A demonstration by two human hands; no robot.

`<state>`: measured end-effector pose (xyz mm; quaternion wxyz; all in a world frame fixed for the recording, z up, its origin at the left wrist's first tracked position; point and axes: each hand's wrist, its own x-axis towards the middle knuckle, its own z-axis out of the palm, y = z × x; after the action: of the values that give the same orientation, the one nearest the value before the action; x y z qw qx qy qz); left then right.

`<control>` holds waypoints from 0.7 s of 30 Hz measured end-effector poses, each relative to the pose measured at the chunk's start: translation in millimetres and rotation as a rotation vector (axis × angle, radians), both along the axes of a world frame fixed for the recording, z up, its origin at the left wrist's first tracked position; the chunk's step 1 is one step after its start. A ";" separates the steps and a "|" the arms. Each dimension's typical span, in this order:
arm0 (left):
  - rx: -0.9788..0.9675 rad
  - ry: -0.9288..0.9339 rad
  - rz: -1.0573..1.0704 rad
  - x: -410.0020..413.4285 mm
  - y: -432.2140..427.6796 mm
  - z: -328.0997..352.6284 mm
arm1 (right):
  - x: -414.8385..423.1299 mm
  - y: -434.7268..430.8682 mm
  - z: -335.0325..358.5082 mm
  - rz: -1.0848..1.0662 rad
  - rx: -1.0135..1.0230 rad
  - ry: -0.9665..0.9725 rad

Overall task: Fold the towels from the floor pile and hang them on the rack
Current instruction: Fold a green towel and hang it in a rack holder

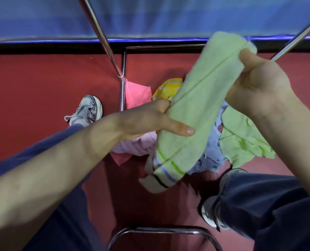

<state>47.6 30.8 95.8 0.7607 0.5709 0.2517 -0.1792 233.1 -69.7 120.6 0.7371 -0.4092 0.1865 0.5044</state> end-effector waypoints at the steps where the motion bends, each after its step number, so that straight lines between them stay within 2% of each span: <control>1: -0.043 -0.007 0.039 0.2 -0.4 0.4 | 3.7 -0.9 -2.3 -0.015 -0.019 0.014; 3: -0.122 -0.037 0.158 1.9 1.9 1.1 | 2.3 -2.0 -4.7 0.071 -0.085 0.002; 6: -0.207 -0.036 0.369 6.9 9.5 1.1 | -22.9 -3.3 -9.8 0.451 -0.188 -0.091; 9: -0.268 0.090 0.509 10.5 18.2 -7.3 | -60.8 -4.6 -11.4 0.742 -0.050 -0.087; 12: -0.221 0.198 0.532 10.1 21.0 -11.5 | -74.0 -5.8 -16.4 0.936 -0.150 -0.357; 14: -0.180 0.227 0.527 9.1 18.0 -12.7 | -69.3 -3.4 -20.1 0.844 -0.205 -0.384; 18: -0.147 0.145 0.473 8.1 8.5 -18.4 | -47.9 3.0 -23.1 0.583 -0.282 -0.354; 21: -0.100 0.108 0.487 8.1 4.6 -15.7 | -37.8 2.7 -24.8 0.498 -0.401 -0.495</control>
<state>55.7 35.4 80.1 0.7941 0.4446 0.4129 -0.0334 195.3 -67.0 95.8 0.5207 -0.6866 -0.0069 0.5074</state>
